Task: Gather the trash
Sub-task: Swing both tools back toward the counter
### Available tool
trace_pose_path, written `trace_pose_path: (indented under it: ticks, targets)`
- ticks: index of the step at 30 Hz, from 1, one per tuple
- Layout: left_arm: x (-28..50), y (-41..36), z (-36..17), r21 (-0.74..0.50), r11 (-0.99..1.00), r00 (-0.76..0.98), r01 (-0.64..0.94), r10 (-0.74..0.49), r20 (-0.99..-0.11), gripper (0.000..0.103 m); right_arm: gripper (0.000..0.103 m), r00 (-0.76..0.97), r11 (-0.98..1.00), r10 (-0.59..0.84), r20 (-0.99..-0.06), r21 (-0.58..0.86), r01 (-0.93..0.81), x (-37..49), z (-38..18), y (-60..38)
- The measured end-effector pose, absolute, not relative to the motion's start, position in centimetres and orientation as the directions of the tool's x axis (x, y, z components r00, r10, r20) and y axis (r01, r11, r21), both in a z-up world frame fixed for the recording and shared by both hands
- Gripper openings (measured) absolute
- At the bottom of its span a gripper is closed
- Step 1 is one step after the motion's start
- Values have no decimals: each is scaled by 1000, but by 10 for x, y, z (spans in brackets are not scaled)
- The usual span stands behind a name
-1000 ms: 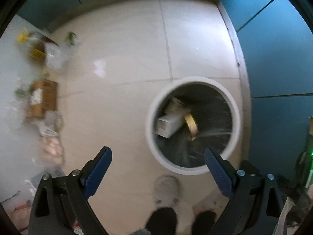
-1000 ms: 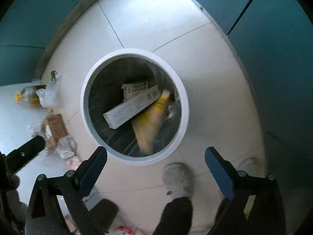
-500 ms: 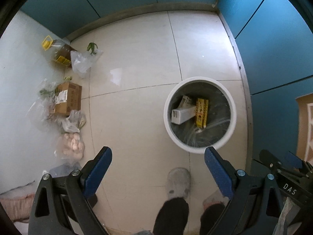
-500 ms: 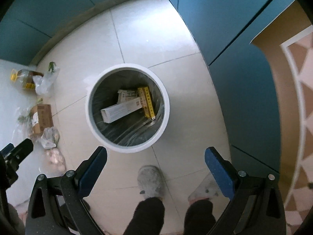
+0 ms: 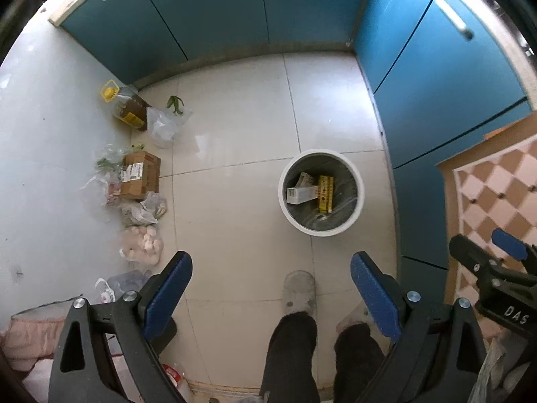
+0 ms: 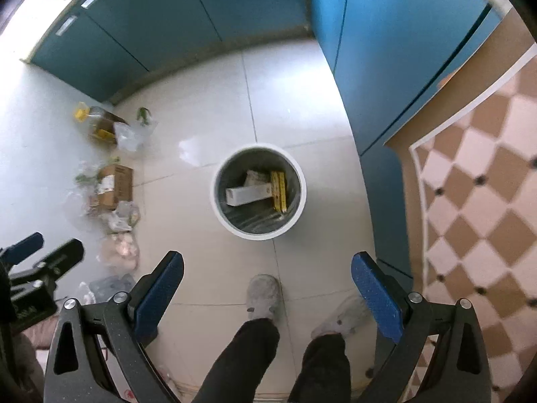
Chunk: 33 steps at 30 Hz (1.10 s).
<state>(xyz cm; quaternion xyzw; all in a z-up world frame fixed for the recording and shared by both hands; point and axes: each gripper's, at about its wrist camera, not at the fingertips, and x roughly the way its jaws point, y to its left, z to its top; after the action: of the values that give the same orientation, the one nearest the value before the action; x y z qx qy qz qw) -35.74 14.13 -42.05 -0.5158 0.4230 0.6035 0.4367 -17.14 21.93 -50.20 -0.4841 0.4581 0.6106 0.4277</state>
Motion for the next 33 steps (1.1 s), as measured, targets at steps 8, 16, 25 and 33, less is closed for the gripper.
trace_pose_path:
  ticks: [8, 16, 25, 33]
  targets:
    - [-343, 108, -335, 30, -264, -75, -964, 162, -984, 96, 101, -224, -256, 158, -962, 179, -950, -161, -378, 185]
    - [-313, 90, -270, 31, -197, -82, -980, 254, -964, 96, 101, -295, -271, 203, -934, 236, -933, -139, -291, 146]
    - [-192, 124, -195, 32, 45, -10, -998, 422, -907, 97, 101, -408, -88, 317, -856, 401, -912, -49, -225, 117]
    - [21, 136, -200, -4, 424, 167, -906, 350, -922, 97, 101, -195, 352, 450, -871, 374, -858, 167, -212, 37]
